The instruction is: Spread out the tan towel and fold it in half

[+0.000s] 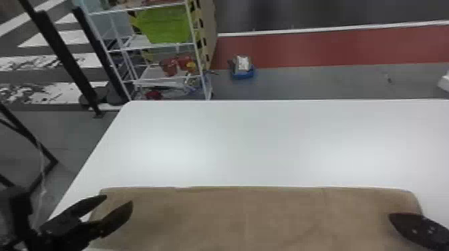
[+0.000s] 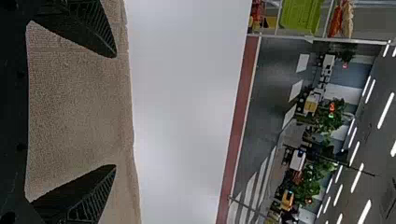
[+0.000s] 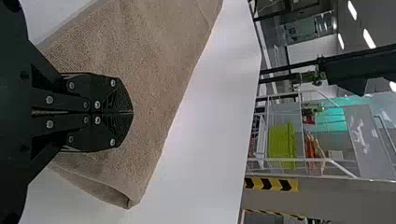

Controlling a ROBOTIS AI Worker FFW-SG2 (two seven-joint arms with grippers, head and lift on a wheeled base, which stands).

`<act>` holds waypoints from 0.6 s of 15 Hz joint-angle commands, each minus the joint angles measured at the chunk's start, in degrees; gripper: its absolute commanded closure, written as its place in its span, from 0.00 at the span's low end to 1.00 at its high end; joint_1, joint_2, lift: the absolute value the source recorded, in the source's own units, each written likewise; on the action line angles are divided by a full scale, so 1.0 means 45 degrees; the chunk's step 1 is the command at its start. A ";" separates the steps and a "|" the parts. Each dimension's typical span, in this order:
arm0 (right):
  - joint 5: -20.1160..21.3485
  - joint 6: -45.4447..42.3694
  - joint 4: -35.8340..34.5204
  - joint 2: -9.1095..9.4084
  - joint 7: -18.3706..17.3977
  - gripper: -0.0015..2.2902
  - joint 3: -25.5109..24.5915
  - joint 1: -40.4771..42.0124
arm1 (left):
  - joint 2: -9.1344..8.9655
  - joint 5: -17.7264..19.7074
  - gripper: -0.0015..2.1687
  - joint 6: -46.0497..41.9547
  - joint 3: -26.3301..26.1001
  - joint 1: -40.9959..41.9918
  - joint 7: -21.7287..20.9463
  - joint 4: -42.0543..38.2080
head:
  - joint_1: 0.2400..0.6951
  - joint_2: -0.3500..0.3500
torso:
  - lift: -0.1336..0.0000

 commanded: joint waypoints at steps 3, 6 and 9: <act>0.0411 0.0208 0.0090 0.0040 -0.0498 0.77 0.0103 -0.0138 | -0.0004 0.0194 0.02 -0.0607 0.0042 0.0090 -0.0019 0.0137 | 1.00 0.76 | 0.08; 0.0782 0.1068 0.0227 0.0060 -0.0674 0.77 0.0142 -0.0431 | -0.0004 0.0214 0.02 -0.0724 0.0042 0.0168 -0.0039 0.0195 | 1.00 0.76 | 0.08; 0.1036 0.1537 0.0422 0.0001 -0.0889 0.77 0.0122 -0.0587 | -0.0004 0.0214 0.02 -0.1192 0.0042 0.0266 -0.0039 0.0313 | 1.00 0.74 | 0.08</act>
